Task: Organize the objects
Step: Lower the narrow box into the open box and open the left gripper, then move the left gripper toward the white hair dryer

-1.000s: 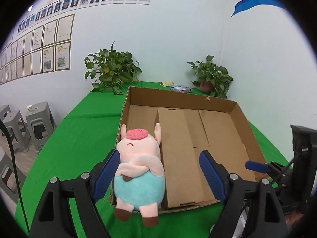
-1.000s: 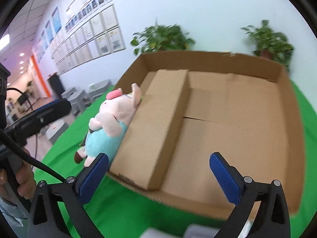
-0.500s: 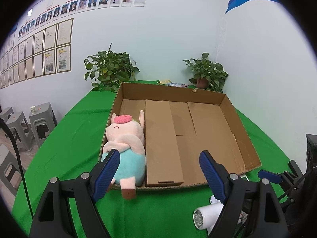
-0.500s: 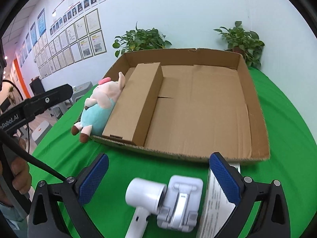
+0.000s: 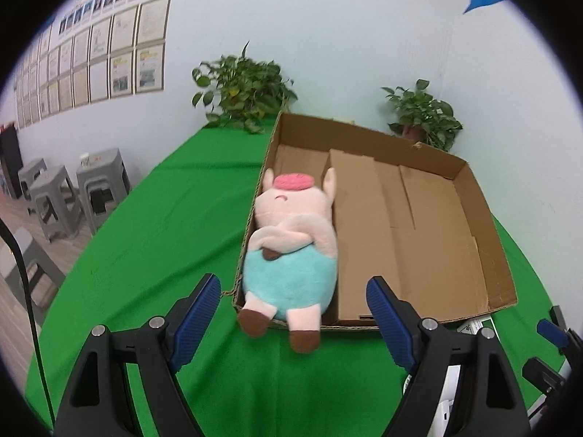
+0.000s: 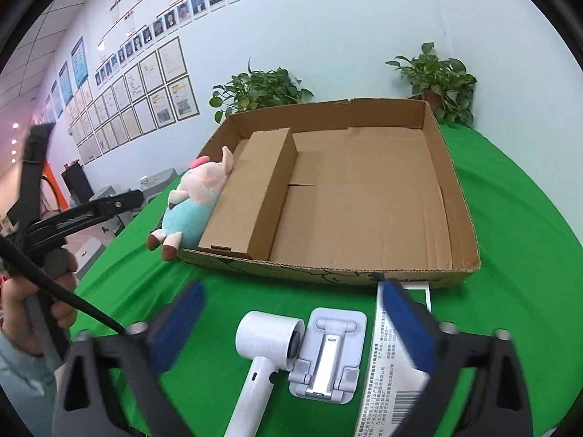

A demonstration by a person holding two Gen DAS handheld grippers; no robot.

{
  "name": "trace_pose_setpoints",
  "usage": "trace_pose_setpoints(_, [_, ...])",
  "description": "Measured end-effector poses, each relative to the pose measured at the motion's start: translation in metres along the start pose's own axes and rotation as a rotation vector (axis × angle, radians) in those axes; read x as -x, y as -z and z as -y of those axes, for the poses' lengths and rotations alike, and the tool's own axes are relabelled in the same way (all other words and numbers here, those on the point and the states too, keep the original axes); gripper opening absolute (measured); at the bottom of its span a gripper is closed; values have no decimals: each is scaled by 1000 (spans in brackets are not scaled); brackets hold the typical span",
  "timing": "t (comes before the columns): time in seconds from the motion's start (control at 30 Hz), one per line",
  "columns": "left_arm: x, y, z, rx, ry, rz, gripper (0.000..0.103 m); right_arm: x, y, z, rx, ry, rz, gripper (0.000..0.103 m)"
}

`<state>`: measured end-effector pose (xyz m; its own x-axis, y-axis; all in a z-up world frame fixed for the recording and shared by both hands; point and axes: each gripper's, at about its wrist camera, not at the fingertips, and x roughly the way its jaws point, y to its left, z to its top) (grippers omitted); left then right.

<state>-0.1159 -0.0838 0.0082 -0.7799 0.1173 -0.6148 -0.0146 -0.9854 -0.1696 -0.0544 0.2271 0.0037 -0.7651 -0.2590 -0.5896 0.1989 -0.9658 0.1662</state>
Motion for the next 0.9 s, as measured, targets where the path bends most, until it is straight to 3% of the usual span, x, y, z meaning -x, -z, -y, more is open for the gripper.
trace_pose_setpoints(0.17, [8, 10, 4, 15, 86, 30, 81, -2, 3, 1, 19, 9, -4, 102])
trace_pose_setpoints(0.33, [26, 22, 33, -55, 68, 70, 82, -6, 10, 11, -25, -8, -17, 102])
trace_pose_setpoints(0.43, [34, 31, 42, -61, 95, 78, 82, -6, 16, 13, -40, -25, -26, 102])
trace_pose_setpoints(0.8, [26, 53, 52, -78, 124, 5, 81, -10, 38, 9, -45, -72, -54, 102])
trace_pose_setpoints(0.87, [25, 56, 54, -87, 124, -2, 79, -10, 42, 7, -38, -70, -57, 96])
trace_pose_setpoints(0.9, [25, 58, 56, -96, 128, -4, 76, -11, 44, 6, -35, -70, -61, 86])
